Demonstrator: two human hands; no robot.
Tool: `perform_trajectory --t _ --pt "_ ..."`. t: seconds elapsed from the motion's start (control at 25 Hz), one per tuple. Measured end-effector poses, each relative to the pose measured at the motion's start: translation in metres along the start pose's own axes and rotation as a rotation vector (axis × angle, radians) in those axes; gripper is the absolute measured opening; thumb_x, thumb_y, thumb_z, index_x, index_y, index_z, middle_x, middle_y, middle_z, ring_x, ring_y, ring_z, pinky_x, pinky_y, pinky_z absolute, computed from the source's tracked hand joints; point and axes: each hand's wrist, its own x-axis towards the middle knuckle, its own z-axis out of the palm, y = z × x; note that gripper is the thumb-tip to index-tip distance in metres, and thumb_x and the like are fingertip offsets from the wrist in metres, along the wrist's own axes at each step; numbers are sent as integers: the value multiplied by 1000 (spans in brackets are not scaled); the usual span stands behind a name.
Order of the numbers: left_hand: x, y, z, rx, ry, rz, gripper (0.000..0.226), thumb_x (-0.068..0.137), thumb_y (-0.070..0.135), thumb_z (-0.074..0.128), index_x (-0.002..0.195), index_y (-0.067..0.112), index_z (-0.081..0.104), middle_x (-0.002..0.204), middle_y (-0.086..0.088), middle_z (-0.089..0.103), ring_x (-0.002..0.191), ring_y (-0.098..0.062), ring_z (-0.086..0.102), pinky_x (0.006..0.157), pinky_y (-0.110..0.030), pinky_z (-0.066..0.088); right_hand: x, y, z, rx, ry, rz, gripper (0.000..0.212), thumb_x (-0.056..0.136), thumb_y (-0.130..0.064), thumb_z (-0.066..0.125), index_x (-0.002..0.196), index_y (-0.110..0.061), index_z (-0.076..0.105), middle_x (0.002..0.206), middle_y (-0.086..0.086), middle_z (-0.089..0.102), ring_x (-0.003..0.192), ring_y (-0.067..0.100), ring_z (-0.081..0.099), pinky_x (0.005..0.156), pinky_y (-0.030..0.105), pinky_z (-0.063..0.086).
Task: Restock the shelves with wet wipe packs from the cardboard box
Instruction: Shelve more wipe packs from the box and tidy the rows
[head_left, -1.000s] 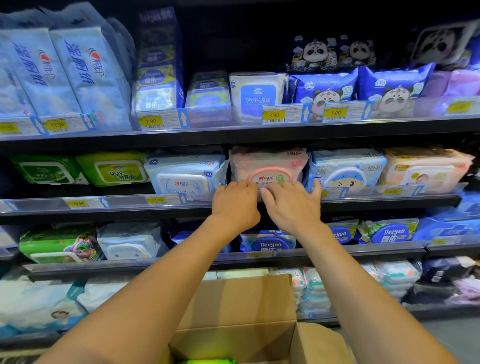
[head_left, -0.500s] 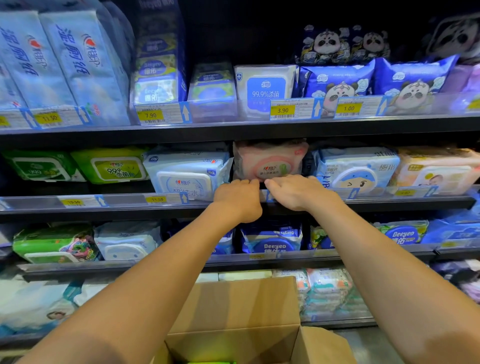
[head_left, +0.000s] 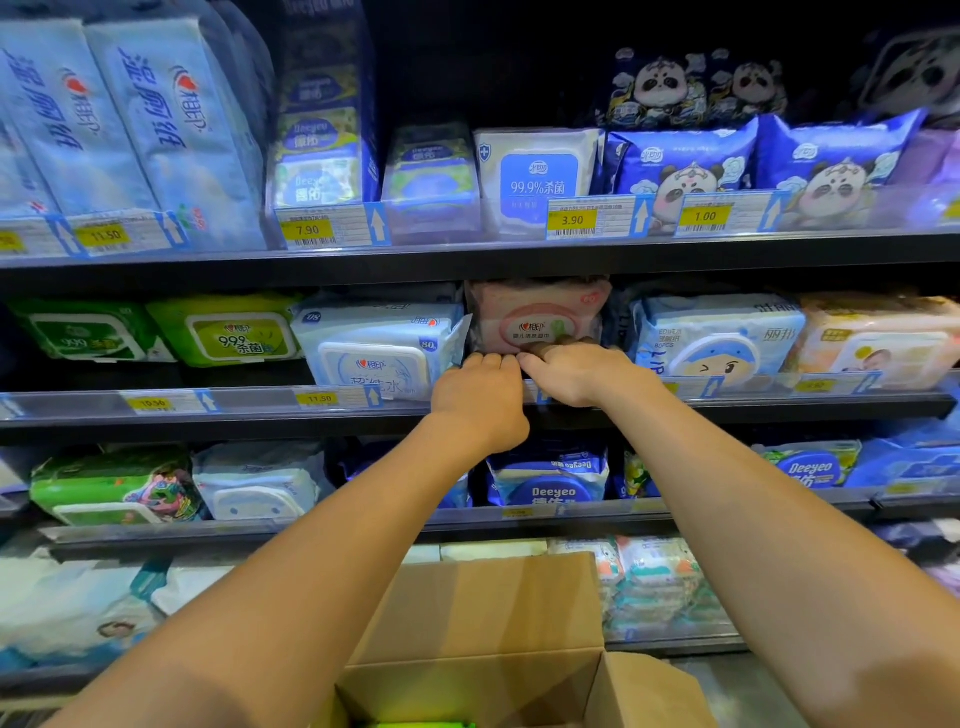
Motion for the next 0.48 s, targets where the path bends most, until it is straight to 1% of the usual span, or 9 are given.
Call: perform_trajectory --t 0.08,0.12,0.2,0.24,0.32,0.4,0.48 --pt "-4 0 0 -4 30 7 62 91 26 60 148 12 39 147 -9 48 136 -27 42 104 -42 43 -8 2 4 8 115 -24 68 101 -66 18 148 -27 46 147 12 52 132 35 48 103 52 38" --pt "-8 0 0 -10 49 13 62 91 26 61 147 13 40 146 -8 48 136 -26 43 103 -41 43 -14 3 6 13 170 -31 67 101 -66 20 144 -25 51 142 13 55 130 35 49 102 52 39" --pt "-16 -1 1 -23 89 36 65 90 26 62 150 14 38 150 -7 46 140 -26 39 108 -41 42 -28 6 11 7 259 -34 66 101 -67 25 141 -23 54 139 11 56 130 36 48 104 52 38" --pt "-21 -1 1 -22 109 51 69 91 25 63 153 15 35 155 -7 42 145 -26 34 112 -42 39 -36 7 12 -4 307 -39 64 101 -66 28 140 -22 55 138 10 56 130 34 47 105 52 38" --pt "-36 -1 2 -21 137 66 78 93 22 61 161 16 23 167 -8 26 157 -28 17 123 -45 27 -55 9 16 -25 433 -75 60 99 -63 38 139 -22 55 139 7 55 132 31 45 108 50 37" --pt "-54 -1 3 -26 156 65 82 94 21 59 164 20 15 172 -8 12 160 -29 4 128 -47 17 -78 8 20 -26 525 -123 60 94 -58 51 144 -23 53 146 5 51 138 28 41 115 51 34" --pt "-75 -2 7 -23 171 53 84 95 23 57 165 23 11 173 -6 7 160 -28 0 129 -49 12 -104 4 28 -14 562 -154 63 89 -49 63 146 -25 51 152 4 46 143 26 37 118 51 31"
